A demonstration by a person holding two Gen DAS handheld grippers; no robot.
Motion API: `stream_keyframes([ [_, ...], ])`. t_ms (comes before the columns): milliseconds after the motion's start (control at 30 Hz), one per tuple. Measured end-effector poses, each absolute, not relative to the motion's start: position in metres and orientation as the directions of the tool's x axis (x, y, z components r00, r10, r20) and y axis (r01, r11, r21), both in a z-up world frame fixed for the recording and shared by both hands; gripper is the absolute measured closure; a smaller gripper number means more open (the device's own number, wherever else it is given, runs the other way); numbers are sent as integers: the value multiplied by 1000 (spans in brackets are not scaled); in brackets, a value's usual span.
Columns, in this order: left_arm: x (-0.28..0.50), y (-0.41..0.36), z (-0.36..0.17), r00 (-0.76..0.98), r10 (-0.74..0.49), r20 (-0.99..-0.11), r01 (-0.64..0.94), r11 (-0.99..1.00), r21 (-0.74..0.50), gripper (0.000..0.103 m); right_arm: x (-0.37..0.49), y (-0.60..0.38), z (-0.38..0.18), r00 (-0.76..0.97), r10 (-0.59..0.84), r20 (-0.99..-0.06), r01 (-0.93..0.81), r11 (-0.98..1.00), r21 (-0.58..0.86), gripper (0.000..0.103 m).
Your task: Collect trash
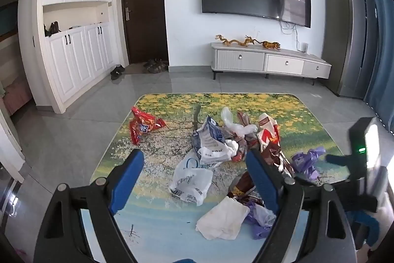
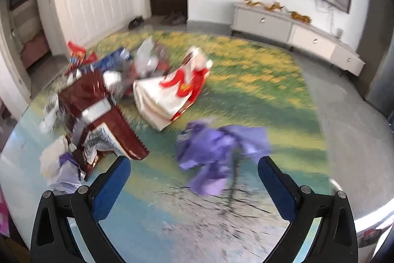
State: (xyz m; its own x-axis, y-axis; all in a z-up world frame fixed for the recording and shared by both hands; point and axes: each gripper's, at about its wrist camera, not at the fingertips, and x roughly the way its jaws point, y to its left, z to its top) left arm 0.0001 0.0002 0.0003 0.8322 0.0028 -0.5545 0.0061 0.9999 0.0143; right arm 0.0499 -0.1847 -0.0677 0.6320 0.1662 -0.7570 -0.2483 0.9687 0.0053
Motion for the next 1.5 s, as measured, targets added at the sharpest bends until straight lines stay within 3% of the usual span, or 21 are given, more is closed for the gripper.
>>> stream_keyframes([
  [333, -4, 1, 7, 863, 59, -502, -41, 998, 46, 18, 2, -223, -1, 781, 106, -615, -109, 994, 32, 0],
  [500, -1, -5, 8, 862, 73, -502, -54, 997, 53, 18, -7, -240, 13, 798, 124, -590, -62, 990, 125, 0],
  [1067, -4, -11, 9, 864, 73, -498, -50, 997, 59, 18, -36, -257, 36, 859, 22, -512, 15, 998, 68, 0],
  [1500, -7, -12, 12, 868, 85, -489, -61, 996, 64, 18, -40, -261, 37, 851, -29, -524, 58, 998, 38, 0],
])
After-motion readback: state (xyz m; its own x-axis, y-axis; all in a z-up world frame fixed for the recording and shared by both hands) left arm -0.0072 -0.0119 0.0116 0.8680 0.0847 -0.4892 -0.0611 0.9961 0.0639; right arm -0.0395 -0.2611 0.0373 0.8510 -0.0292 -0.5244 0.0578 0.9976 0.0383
